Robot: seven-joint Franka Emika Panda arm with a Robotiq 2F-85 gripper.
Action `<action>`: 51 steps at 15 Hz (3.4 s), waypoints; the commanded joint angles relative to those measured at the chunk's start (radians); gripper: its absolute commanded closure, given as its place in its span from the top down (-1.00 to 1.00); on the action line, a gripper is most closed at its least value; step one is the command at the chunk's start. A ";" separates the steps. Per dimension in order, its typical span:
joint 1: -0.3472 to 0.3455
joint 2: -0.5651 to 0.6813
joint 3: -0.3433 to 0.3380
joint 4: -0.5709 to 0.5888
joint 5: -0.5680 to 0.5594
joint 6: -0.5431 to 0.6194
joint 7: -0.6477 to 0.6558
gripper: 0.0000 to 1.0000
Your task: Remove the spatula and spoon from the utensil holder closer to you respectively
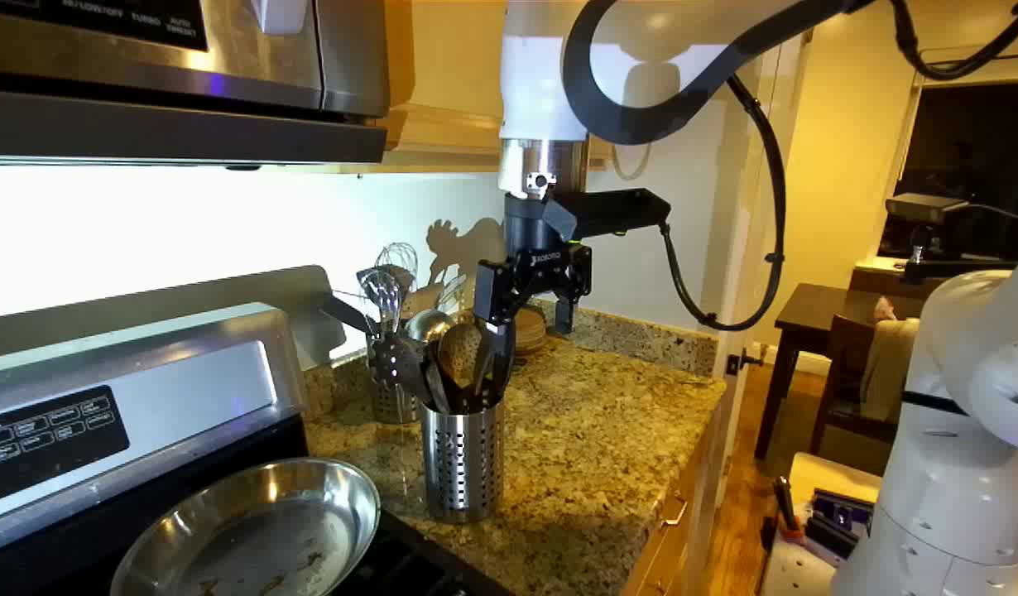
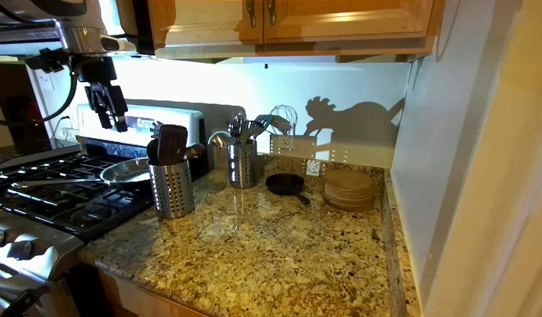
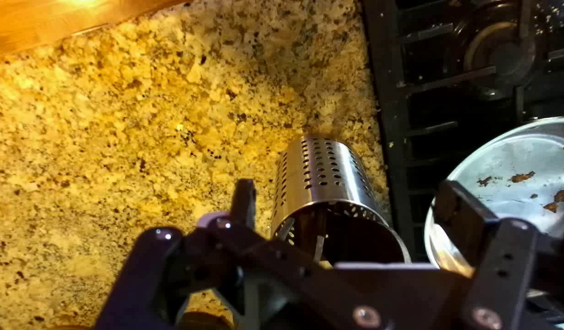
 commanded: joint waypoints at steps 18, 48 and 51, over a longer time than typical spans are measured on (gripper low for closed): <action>-0.017 0.010 -0.052 0.026 -0.045 0.029 0.136 1.00; -0.055 0.207 -0.097 0.055 -0.141 0.561 0.440 1.00; -0.031 0.223 -0.094 0.061 -0.124 0.571 0.429 1.00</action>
